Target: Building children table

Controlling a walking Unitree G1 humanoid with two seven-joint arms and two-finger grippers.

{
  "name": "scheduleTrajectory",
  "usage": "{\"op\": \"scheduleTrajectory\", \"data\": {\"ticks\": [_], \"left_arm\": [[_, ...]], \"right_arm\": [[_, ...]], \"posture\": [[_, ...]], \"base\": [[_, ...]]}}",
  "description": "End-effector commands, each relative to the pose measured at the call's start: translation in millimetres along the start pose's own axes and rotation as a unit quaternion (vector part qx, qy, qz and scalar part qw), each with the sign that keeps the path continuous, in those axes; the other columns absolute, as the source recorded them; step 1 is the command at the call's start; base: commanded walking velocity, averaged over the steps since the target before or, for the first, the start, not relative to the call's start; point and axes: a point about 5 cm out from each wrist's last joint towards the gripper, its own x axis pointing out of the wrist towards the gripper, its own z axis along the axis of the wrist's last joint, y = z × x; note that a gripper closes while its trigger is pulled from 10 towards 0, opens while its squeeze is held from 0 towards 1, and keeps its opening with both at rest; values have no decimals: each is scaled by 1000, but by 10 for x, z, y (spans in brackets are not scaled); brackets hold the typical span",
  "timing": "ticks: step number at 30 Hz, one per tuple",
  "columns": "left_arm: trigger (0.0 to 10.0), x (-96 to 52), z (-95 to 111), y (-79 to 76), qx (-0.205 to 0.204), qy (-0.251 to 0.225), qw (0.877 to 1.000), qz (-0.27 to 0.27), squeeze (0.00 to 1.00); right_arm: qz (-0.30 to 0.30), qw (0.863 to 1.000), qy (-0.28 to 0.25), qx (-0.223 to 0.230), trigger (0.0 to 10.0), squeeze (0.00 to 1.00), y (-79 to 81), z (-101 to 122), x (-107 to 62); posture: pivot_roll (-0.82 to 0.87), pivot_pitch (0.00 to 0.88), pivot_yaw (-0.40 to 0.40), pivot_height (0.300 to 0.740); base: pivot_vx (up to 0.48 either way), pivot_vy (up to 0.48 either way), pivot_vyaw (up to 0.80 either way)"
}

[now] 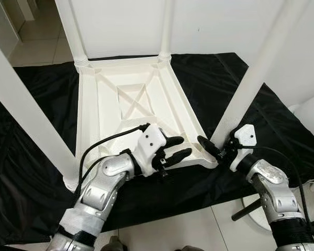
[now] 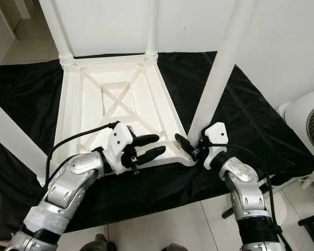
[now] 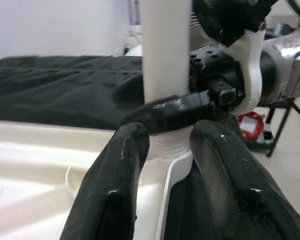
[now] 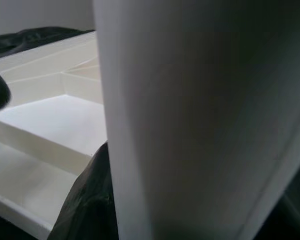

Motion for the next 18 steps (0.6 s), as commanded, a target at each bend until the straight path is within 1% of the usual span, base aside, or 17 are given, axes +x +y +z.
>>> {"op": "scheduleTrajectory", "data": {"ticks": [1, 2, 3, 4, 5, 6, 8, 9, 10, 11, 12, 14, 15, 16, 18], "left_arm": [[10000, -14, -29, 4, 0, 6, 1000, -13, 0], [10000, -16, -30, 9, 3, 8, 1000, -12, 0], [10000, -23, -33, 21, 5, 9, 1000, -11, 0], [10000, -28, -35, 30, 6, 10, 1000, -10, 0], [10000, -28, -35, 30, 6, 10, 1000, -10, 0], [10000, -26, -38, 35, 6, 10, 1000, -9, 0], [10000, -27, -45, 48, 8, 12, 1000, -5, 0], [10000, -28, -47, 52, 9, 12, 1000, -4, 0], [10000, -28, -47, 52, 9, 12, 1000, -4, 0], [10000, -25, -56, 68, 7, 13, 1000, 8, 0], [10000, -22, -61, 75, 7, 13, 1000, 10, 0], [10000, -22, -61, 75, 7, 13, 1000, 10, 0], [10000, -30, -67, 76, 10, 12, 1000, 12, 0], [10000, -30, -67, 76, 10, 12, 1000, 12, 0], [10000, -55, -87, 77, 19, 14, 1000, 16, 0]], "right_arm": [[4, 1000, 5, 7, 0, 0, 71, -49, 2], [-5, 1000, 4, 13, 0, 0, 76, -55, -10], [-23, 1000, 8, 15, 5373, 0, 82, -76, -17], [-35, 999, 11, 15, 10000, 0, 85, -91, -20], [-35, 999, 11, 15, 10000, 0, 85, -91, -20], [-52, 998, 12, 22, 10000, 0, 83, -105, -20], [-98, 995, 15, 22, 10000, 0, 112, -120, -6], [-112, 993, 18, 20, 10000, 0, 118, -128, -3], [-112, 993, 18, 20, 10000, 0, 118, -128, -3], [-190, 981, 48, 14, 10000, 0, 75, -197, -27], [-210, 976, 55, 12, 10000, 0, 64, -216, -37], [-210, 976, 55, 12, 10000, 0, 64, -216, -37], [-231, 971, 55, 15, 10000, 0, 91, -218, -44], [-231, 971, 55, 15, 10000, 0, 91, -218, -44], [-255, 965, 42, 37, 10000, 0, 217, -188, -28]], "posture": [[15, 0, 30, 740], [12, 0, 36, 740], [11, 0, 35, 740], [11, 0, 35, 740], [11, 0, 35, 740], [10, 0, 32, 740], [3, 0, 33, 740], [3, 0, 33, 740], [3, 0, 33, 740], [-3, 0, 30, 740], [-3, 0, 30, 740], [-3, 0, 30, 740], [-7, 1, 25, 740], [-7, 1, 25, 740], [-10, 4, 9, 740]], "base": [[0, 0, 0], [0, 0, 0], [0, 0, 0], [0, 0, 0], [0, 0, 0], [0, 0, 0], [0, 0, 0], [0, 0, 0], [0, 0, 0], [0, 0, 0], [0, 0, 0], [0, 0, 0], [0, 0, 0], [0, 0, 0], [0, 0, 0]]}}
